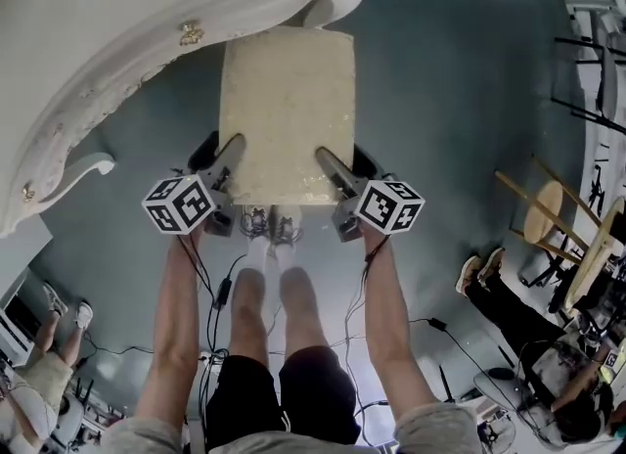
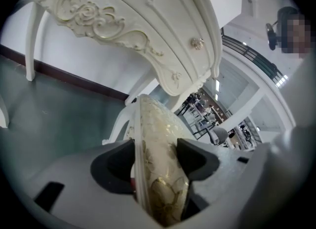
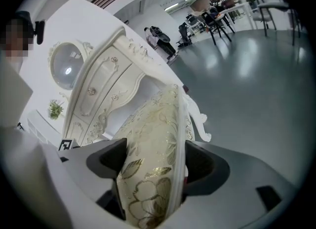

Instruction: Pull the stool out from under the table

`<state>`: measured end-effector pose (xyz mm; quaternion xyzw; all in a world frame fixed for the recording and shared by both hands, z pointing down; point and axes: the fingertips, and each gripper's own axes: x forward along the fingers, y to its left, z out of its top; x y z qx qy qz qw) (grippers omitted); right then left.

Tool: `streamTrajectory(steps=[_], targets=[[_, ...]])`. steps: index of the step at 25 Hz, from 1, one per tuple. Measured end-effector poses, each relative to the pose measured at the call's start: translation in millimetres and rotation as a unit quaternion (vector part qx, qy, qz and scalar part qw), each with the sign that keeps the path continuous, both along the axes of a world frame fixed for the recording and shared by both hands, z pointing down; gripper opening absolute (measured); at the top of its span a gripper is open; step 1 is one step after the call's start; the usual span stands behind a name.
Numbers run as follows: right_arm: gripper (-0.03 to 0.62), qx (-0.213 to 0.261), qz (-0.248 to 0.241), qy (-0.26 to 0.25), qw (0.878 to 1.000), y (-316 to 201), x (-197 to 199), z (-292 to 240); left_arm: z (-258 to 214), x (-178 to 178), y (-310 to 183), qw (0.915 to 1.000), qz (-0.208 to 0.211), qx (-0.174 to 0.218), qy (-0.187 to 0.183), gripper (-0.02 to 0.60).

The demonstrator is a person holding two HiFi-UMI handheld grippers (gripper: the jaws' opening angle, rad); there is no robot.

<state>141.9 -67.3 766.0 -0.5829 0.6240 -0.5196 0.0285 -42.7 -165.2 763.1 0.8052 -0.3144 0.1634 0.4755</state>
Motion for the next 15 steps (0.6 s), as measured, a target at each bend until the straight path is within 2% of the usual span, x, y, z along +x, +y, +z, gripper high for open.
streamTrajectory(steps=[9,15], targets=[[0.382,0.011,0.094,0.009,0.995,52,49,-21,-17,70,20,0.9958,0.09,0.009,0.009,0.27],[0.38,0.012,0.138,0.02,0.99,83,86,-28,-19,114,39,0.9928,0.12,0.002,0.011,0.267]])
